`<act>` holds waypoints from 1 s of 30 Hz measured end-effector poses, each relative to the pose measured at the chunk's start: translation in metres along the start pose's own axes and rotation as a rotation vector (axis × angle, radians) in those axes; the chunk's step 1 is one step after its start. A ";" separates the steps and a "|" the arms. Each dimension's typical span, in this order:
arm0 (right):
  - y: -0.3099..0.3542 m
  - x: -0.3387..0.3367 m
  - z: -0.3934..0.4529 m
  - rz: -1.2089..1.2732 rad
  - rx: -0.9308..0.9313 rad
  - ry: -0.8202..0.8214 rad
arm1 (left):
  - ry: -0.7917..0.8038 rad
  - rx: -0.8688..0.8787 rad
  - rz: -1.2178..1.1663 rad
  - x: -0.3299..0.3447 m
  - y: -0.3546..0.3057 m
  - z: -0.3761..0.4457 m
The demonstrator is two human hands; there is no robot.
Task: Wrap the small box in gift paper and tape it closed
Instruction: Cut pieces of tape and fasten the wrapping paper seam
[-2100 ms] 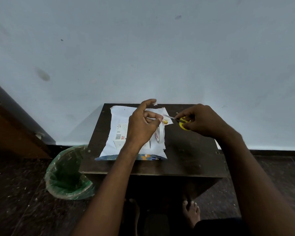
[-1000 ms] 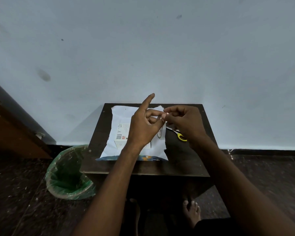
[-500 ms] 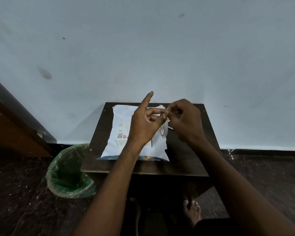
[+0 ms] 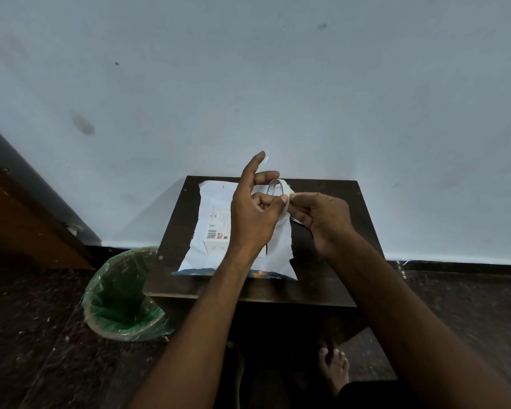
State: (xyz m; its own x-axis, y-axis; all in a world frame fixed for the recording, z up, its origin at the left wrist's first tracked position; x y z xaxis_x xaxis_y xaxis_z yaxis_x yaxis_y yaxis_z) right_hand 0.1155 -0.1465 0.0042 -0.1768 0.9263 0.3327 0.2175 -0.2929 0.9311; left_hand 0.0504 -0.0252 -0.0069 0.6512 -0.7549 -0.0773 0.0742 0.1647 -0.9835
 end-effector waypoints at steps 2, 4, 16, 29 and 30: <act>0.000 0.000 0.000 -0.033 0.044 -0.029 | -0.017 -0.022 -0.022 -0.001 -0.001 0.000; 0.000 -0.001 0.000 -0.035 0.097 -0.034 | -0.047 -0.032 -0.032 -0.002 0.000 0.000; 0.010 -0.009 0.005 -0.660 -0.471 0.172 | -0.009 -0.167 -0.113 -0.006 0.006 0.006; -0.003 -0.012 0.042 -1.462 -0.580 0.048 | 0.317 -0.040 0.413 -0.050 -0.012 0.002; -0.004 -0.005 0.046 -1.409 -0.635 0.077 | 0.360 -0.059 0.414 -0.058 -0.014 0.001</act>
State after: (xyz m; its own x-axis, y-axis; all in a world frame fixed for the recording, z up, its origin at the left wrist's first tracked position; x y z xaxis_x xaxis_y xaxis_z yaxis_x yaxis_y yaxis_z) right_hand 0.1601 -0.1393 -0.0084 0.0672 0.5216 -0.8505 -0.5880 0.7094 0.3886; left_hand 0.0121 0.0168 0.0113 0.3167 -0.8056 -0.5008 -0.1824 0.4664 -0.8656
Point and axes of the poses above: each hand's wrist, its own z-axis towards the middle knuckle, its own x-axis out of the palm, y = z × x, the point moved 1 cm from there along z, towards the middle knuckle, and after that the axes turned 10 degrees about -x, right-handed, at the moved point
